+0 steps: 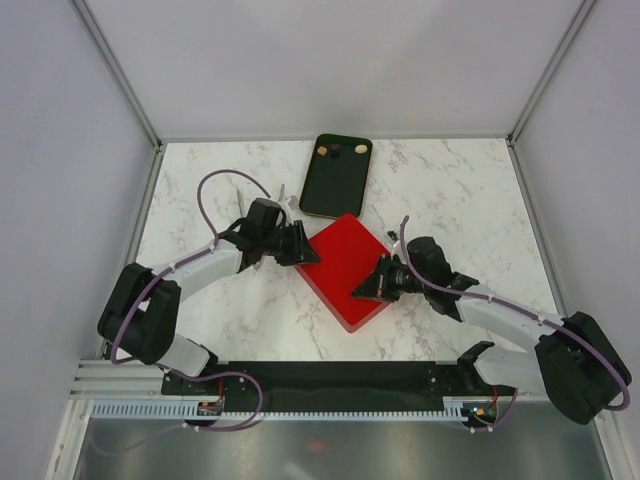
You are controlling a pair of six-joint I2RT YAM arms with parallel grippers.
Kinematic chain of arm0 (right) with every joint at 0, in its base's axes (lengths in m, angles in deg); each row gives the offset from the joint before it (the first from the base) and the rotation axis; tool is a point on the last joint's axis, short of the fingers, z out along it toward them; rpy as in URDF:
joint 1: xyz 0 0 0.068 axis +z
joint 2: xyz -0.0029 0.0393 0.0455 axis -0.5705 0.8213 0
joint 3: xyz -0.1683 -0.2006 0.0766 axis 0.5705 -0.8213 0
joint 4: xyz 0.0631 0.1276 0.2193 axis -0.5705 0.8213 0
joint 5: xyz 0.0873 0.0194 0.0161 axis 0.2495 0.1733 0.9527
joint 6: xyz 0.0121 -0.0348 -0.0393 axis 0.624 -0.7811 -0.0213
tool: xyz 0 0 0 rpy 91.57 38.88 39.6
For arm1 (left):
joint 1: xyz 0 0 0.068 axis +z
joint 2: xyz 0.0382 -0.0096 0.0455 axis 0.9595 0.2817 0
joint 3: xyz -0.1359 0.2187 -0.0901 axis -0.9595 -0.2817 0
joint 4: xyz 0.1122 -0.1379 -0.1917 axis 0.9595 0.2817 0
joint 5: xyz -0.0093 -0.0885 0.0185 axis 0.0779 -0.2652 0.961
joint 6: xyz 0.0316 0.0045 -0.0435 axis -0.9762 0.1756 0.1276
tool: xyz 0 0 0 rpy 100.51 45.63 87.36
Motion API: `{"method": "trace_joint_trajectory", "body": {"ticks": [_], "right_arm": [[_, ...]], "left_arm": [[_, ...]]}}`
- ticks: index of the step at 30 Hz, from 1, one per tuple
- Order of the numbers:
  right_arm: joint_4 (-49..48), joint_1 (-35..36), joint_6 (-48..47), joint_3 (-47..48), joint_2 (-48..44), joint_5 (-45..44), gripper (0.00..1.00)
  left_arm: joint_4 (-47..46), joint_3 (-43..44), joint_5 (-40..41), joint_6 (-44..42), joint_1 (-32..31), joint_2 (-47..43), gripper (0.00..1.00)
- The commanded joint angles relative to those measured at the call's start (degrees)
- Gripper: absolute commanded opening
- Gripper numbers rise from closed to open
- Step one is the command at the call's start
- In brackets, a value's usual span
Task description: Pack the chocolate
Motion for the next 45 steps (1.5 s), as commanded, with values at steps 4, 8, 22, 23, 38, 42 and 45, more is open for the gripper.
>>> {"method": "trace_joint_trajectory", "body": {"ticks": [4,8,22,23,38,42,45], "right_arm": [[25.88,0.19,-13.51,20.09,-6.83,-16.29,0.0],[34.62,0.19,-17.91,29.05,-6.66,-25.56,0.06],[41.14,0.27,-21.62,29.09,-11.24,-47.1,0.39],[41.05,0.19,-21.18,28.12,-10.36,-46.93,0.31],[35.07,0.19,-18.36,17.64,-3.23,-42.27,0.0],[40.69,0.28,-20.46,25.53,-5.69,-42.18,0.03],[43.77,0.19,-21.96,29.59,-9.38,-42.18,0.32]], "left_arm": [[15.86,5.02,4.96,-4.46,-0.18,-7.27,0.41],[18.94,10.73,5.05,-8.06,-0.18,-15.8,0.47],[14.66,5.92,4.53,-8.61,-0.18,-31.47,0.81],[13.94,4.52,4.35,-7.72,-0.18,-30.85,0.8],[10.68,1.69,1.98,-4.64,-0.1,-25.74,0.7],[13.05,3.88,1.45,-6.21,-0.1,-27.24,0.7],[14.64,6.08,2.15,-7.97,-0.1,-30.21,0.72]]}}
